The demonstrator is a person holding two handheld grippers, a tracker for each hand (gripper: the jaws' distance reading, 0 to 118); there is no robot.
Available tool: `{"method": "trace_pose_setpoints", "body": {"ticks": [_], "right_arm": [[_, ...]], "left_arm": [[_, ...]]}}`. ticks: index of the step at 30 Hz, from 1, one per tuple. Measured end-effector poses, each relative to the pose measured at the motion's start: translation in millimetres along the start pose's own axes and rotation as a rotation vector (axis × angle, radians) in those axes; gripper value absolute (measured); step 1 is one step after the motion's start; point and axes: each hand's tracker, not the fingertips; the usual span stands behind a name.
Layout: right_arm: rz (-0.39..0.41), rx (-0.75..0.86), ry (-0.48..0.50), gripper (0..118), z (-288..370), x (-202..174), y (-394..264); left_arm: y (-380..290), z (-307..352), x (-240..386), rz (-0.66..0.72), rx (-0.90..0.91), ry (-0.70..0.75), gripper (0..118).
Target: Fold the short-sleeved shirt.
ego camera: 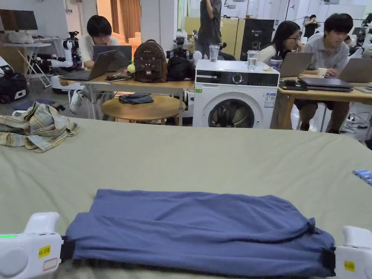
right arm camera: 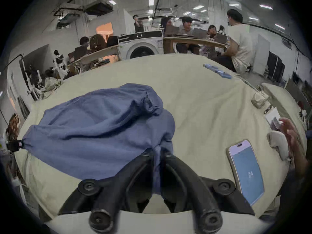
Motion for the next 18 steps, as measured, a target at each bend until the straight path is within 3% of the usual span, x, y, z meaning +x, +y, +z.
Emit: {"method": "trace_pose_setpoints", "body": {"ticks": [7, 13, 14, 15, 17, 18], "right_arm": [[-0.02, -0.035, 0.034, 3, 56.1, 26.4, -63.0], [-0.012, -0.039, 0.026, 4, 68.0, 32.2, -98.1], [0.006, -0.025, -0.006, 8, 68.4, 30.6, -100.0], [0.03, -0.012, -0.053, 24, 67.5, 29.7, -101.0], [0.037, 0.009, -0.044, 51, 70.4, 32.9, -101.5], [0.025, 0.03, -0.019, 51, 76.3, 34.6, -99.8]], "left_arm": [[-71.6, 57.6, -5.4, 0.016, -0.032, -0.058, 0], [-99.1, 60.6, -11.5, 0.084, -0.065, -0.09, 0], [-98.6, 58.0, -13.2, 0.091, -0.07, -0.099, 0], [-97.6, 55.6, -14.5, 0.105, -0.076, -0.098, 0], [-96.3, 56.9, -11.2, 0.087, -0.049, -0.046, 29], [-94.2, 61.2, -7.9, 0.05, -0.014, -0.03, 39]]}}
